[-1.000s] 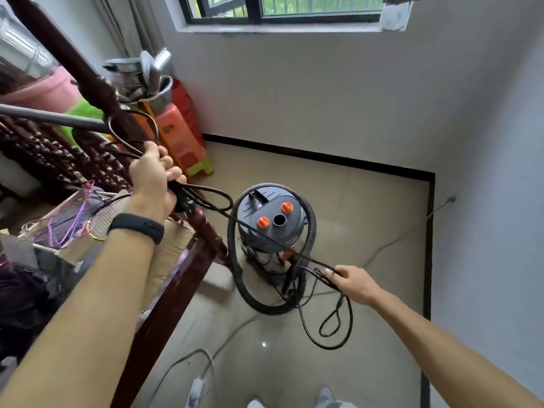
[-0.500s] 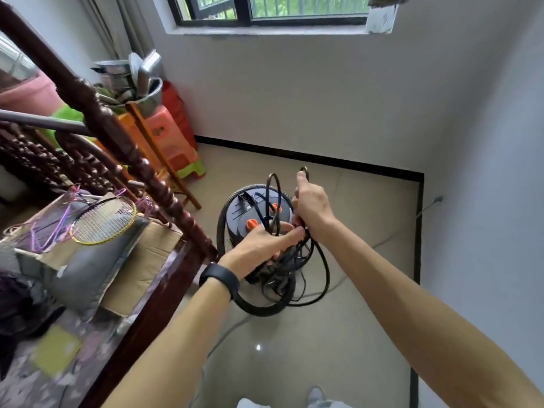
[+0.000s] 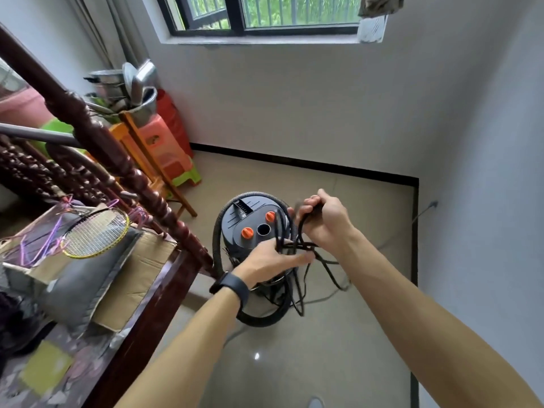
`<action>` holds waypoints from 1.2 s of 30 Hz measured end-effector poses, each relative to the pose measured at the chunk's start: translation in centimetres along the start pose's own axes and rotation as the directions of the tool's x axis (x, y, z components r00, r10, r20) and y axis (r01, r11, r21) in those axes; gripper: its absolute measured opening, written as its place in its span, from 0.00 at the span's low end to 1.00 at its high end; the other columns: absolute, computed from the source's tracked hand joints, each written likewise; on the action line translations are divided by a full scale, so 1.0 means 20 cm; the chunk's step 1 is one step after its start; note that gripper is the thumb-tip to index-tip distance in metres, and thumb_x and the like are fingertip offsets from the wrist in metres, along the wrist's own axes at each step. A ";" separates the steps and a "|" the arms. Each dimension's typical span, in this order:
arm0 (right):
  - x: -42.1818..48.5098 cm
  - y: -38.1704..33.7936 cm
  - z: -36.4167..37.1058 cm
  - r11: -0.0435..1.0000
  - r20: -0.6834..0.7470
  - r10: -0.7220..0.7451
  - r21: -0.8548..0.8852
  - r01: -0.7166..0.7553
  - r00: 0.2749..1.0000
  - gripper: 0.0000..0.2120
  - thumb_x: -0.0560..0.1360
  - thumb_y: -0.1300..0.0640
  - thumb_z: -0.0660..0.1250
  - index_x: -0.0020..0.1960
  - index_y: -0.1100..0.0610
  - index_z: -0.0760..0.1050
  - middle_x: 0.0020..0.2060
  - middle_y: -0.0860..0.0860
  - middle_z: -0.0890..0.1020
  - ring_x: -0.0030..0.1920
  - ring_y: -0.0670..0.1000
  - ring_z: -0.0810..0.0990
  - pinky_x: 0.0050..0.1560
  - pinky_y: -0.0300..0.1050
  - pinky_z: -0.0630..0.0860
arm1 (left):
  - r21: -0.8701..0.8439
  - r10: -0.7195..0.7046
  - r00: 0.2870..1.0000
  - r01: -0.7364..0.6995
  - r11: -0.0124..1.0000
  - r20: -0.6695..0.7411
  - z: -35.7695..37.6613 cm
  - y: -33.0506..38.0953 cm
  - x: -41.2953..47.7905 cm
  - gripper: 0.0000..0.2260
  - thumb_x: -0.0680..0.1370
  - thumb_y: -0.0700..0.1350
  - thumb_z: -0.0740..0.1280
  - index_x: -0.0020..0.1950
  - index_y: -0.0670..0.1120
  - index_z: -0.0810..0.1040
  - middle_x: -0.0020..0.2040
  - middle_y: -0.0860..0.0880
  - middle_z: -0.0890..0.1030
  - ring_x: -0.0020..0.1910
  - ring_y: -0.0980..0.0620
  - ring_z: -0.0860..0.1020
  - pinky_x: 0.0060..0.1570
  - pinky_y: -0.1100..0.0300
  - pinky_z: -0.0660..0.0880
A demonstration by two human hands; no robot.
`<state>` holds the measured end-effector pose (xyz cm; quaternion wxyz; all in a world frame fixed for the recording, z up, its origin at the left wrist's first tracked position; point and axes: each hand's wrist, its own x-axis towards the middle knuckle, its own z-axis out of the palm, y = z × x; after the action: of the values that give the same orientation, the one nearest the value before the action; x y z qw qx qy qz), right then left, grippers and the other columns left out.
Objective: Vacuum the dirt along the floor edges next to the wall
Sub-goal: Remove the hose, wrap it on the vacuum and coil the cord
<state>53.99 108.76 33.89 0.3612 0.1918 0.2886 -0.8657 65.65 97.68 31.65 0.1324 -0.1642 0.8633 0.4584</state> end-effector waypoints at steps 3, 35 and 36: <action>0.01 0.01 0.00 1.000 -0.009 0.014 0.001 -0.014 1.000 0.23 0.88 0.49 0.54 0.35 0.54 0.65 0.24 0.47 0.68 0.20 0.45 0.65 0.55 0.38 0.72 | 0.207 0.015 0.985 0.021 0.978 -0.173 0.04 -0.01 0.04 0.05 0.72 0.44 0.72 0.37 0.47 0.79 0.39 0.49 0.83 0.43 0.49 0.79 0.40 0.63 0.73; 0.20 -0.13 -0.42 0.790 -0.325 -0.398 -0.597 0.141 0.858 0.11 0.85 0.62 0.61 0.44 0.58 0.72 0.35 0.51 0.73 0.18 0.44 0.68 0.22 0.36 0.71 | -0.958 -0.648 0.755 0.101 0.270 -0.103 -0.54 -0.48 -0.09 0.09 0.80 0.41 0.57 0.40 0.45 0.71 0.38 0.47 0.79 0.19 0.57 0.67 0.33 0.62 0.69; 0.18 -0.10 -0.36 0.702 -0.207 -0.432 -0.688 0.184 0.878 0.09 0.85 0.59 0.62 0.46 0.58 0.72 0.37 0.52 0.76 0.20 0.45 0.71 0.25 0.38 0.74 | -0.894 -0.610 0.774 0.140 0.426 -0.169 -0.52 -0.44 -0.06 0.09 0.80 0.42 0.61 0.41 0.44 0.75 0.39 0.46 0.80 0.21 0.56 0.69 0.31 0.63 0.69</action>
<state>51.07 112.67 27.22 0.1943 0.1545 0.6584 -0.7106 69.48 84.62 31.19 -0.0759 -0.5082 0.4706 0.7173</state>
